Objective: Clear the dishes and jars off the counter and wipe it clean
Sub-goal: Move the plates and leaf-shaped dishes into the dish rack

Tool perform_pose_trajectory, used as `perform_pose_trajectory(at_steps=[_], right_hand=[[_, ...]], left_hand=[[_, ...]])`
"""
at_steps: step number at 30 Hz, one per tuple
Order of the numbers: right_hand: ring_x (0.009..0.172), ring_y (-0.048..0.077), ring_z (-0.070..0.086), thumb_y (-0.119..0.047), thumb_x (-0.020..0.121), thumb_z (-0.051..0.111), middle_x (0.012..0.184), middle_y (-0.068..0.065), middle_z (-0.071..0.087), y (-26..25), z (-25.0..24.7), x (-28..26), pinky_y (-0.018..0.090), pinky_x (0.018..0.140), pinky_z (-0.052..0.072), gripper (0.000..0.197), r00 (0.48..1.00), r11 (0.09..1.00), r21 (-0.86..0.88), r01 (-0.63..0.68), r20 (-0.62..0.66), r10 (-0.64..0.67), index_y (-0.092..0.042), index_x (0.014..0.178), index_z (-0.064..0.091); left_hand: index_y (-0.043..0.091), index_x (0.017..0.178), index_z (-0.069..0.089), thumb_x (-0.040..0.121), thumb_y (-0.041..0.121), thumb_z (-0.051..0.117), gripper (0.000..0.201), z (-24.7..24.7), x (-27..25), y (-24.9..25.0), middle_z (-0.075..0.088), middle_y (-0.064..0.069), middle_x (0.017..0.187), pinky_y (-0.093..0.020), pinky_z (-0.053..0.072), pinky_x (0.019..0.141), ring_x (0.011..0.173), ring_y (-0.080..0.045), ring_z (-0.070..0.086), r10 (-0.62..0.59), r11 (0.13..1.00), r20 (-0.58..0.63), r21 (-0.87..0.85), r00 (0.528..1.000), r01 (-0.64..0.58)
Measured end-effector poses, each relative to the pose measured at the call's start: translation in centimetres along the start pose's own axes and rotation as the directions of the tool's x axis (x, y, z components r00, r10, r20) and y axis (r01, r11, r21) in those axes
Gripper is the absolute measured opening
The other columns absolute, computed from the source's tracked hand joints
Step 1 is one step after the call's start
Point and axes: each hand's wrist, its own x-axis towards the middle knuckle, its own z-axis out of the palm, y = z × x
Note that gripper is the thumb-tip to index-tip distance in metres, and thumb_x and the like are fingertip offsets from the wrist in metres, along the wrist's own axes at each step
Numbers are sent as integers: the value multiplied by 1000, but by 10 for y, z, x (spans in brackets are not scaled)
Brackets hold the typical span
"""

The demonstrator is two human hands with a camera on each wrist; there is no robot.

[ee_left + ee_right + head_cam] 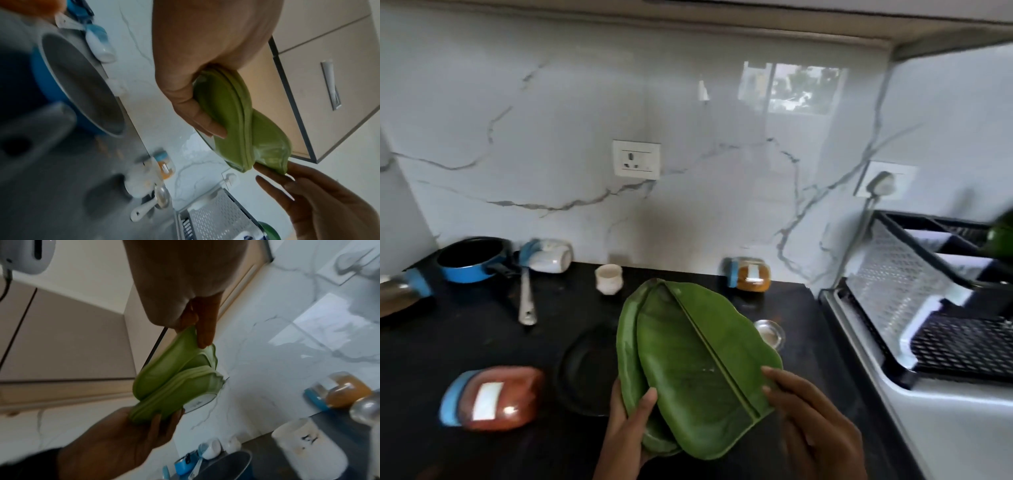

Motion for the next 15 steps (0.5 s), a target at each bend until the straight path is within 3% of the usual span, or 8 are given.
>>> perform_pose_trajectory(at_steps=[3, 5, 7, 8, 9, 11, 14, 15], right_hand=[[93, 12, 68, -21, 82, 51, 120, -2, 63, 24, -47, -4, 25, 74, 55, 29, 982, 979, 123, -161, -81, 172, -17, 102, 71], [69, 6, 65, -41, 77, 61, 108, -13, 63, 41, -80, -4, 23, 56, 53, 36, 919, 920, 198, -337, -143, 368, -37, 113, 60], [52, 7, 58, -54, 74, 70, 85, -8, 68, 60, -98, -3, 20, 45, 47, 50, 778, 748, 333, -575, -60, 625, -40, 118, 52], [51, 9, 60, -46, 73, 70, 80, -5, 71, 70, -110, -4, 20, 47, 48, 48, 695, 632, 384, -673, 35, 718, -34, 117, 52], [56, 10, 64, -32, 74, 69, 79, -3, 73, 77, -119, -4, 19, 51, 50, 40, 644, 556, 405, -726, 117, 756, -29, 112, 55], [58, 8, 64, -9, 86, 64, 75, -4, 73, 95, -140, -6, 17, 52, 49, 19, 620, 527, 390, -755, 162, 768, -24, 97, 60], [47, 3, 53, 2, 88, 56, 60, -5, 64, 117, -168, -8, 13, 40, 40, 25, 638, 576, 361, -734, 73, 767, -23, 90, 59], [44, 2, 50, 5, 90, 52, 57, -3, 60, 125, -181, -6, 13, 36, 37, 27, 651, 605, 348, -716, 21, 759, -21, 91, 58]], left_hand=[[42, 127, 46, 71, 26, 76, 66, 54, -8, -35, 61, 3, 113, -48, 48, 87, 96, -22, 59, -32, 999, -30, -33, 999, 31], [35, 136, 40, 86, 11, 60, 59, 91, -13, -56, 59, -1, 119, -43, 48, 82, 96, -24, 57, -58, 997, -51, -50, 997, 55], [34, 131, 43, 72, 21, 76, 69, 119, -18, -70, 59, -3, 121, -37, 47, 73, 95, -21, 58, -52, 998, -57, -34, 997, 51], [35, 124, 47, 57, 29, 86, 78, 135, -21, -75, 62, -2, 118, -32, 46, 70, 91, -18, 60, -41, 999, -26, -23, 999, 41], [36, 117, 50, 41, 35, 91, 86, 148, -24, -78, 65, 1, 111, -29, 45, 68, 86, -14, 61, -32, 999, 9, -7, 999, 33], [36, 115, 54, 22, 42, 91, 101, 172, -25, -88, 68, 7, 96, -26, 48, 65, 80, -12, 65, -26, 1000, 60, 16, 998, 25], [33, 117, 52, 2, 46, 89, 121, 191, -19, -107, 68, 3, 99, -21, 57, 59, 86, -13, 63, -6, 999, 91, 45, 996, 2], [33, 117, 53, 4, 44, 88, 120, 197, -18, -111, 67, -2, 106, -24, 58, 66, 91, -16, 63, -6, 998, 85, 63, 996, 1]])
